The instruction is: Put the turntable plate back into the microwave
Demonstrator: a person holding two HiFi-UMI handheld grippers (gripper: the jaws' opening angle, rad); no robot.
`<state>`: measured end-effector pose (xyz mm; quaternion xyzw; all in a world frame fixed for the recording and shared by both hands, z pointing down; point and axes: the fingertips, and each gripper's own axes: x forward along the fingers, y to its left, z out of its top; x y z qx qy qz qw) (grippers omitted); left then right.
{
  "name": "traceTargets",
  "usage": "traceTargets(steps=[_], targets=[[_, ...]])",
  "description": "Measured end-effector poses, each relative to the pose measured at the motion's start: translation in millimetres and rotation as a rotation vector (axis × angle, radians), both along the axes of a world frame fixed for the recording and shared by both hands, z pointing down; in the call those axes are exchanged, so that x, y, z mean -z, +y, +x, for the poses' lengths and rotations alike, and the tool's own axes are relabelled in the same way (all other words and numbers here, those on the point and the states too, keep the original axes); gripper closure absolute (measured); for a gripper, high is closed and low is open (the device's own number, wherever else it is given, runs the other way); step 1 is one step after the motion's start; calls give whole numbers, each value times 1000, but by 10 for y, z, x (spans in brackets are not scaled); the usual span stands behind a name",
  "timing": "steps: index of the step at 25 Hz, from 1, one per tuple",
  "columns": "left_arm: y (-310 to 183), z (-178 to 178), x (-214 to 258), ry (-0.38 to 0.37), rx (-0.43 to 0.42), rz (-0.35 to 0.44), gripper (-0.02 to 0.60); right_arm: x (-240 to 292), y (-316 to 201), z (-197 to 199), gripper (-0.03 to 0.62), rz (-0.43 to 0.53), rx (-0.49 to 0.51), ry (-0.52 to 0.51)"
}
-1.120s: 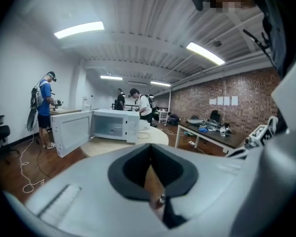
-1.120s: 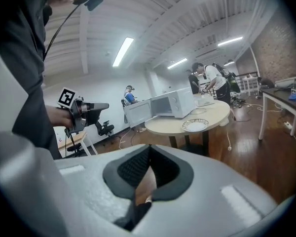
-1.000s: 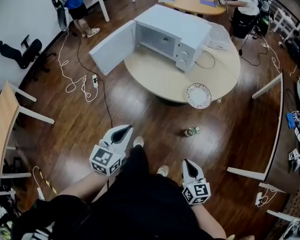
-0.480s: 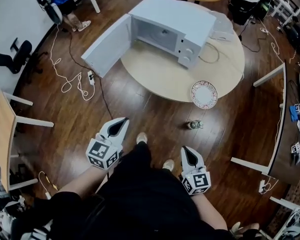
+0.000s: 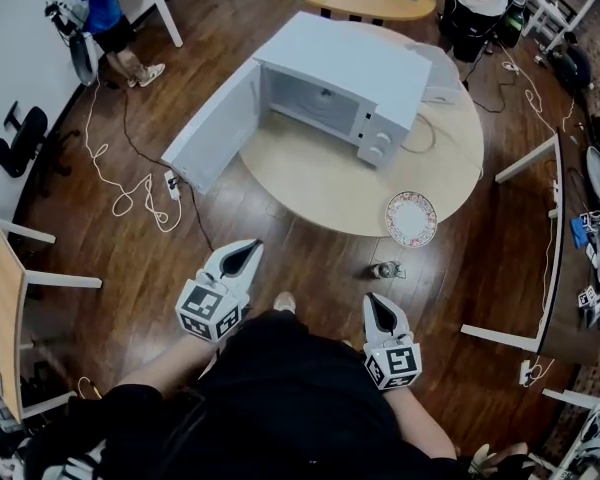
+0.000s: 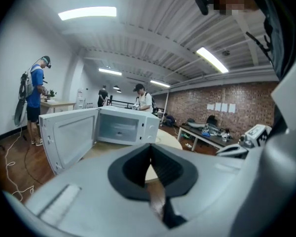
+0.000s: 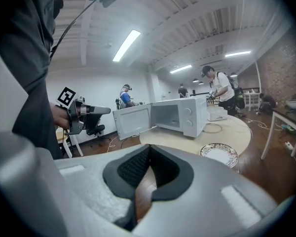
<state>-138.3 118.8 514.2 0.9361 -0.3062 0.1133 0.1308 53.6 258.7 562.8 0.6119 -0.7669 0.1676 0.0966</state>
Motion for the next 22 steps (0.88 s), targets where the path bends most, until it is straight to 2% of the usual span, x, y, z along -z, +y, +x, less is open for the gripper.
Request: traceTargets(steps=[6, 11, 17, 22], targets=[[-317, -30, 69, 30, -53, -33, 577, 66, -266, -153, 592, 32, -62, -10], [-358, 22, 205, 47, -124, -16, 577, 66, -349, -273, 592, 38, -79, -14], [-478, 65, 394, 132, -119, -26, 577, 111, -376, -281, 592, 40, -91, 6], [-501, 56, 424, 128, -123, -8, 577, 180, -420, -272, 592, 48, -93, 30]])
